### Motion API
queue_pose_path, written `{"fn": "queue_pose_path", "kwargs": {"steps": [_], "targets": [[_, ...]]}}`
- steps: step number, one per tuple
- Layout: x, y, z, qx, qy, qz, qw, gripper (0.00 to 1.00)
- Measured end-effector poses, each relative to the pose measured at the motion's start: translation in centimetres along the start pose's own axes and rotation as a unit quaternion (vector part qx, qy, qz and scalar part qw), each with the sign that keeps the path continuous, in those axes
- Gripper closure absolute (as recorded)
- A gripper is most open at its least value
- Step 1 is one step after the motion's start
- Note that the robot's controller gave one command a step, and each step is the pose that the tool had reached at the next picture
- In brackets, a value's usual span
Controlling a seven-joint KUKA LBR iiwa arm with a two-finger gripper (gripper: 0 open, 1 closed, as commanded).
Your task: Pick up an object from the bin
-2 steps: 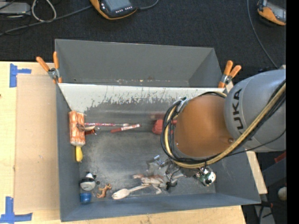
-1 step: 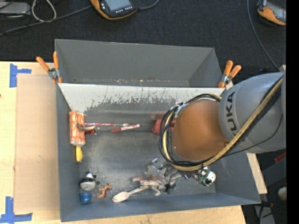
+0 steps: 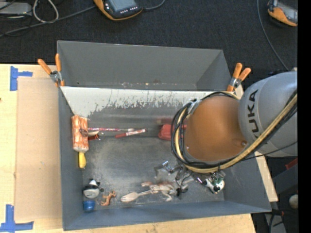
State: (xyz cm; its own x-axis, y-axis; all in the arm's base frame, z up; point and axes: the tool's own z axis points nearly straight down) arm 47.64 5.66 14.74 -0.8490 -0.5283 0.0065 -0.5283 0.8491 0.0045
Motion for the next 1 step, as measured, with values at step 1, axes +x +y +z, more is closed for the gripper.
{"fn": "queue_pose_path", "kwargs": {"steps": [1], "targets": [[0.01,-0.22,-9.21,0.000,0.0000,0.009,1.0000,1.00]]}}
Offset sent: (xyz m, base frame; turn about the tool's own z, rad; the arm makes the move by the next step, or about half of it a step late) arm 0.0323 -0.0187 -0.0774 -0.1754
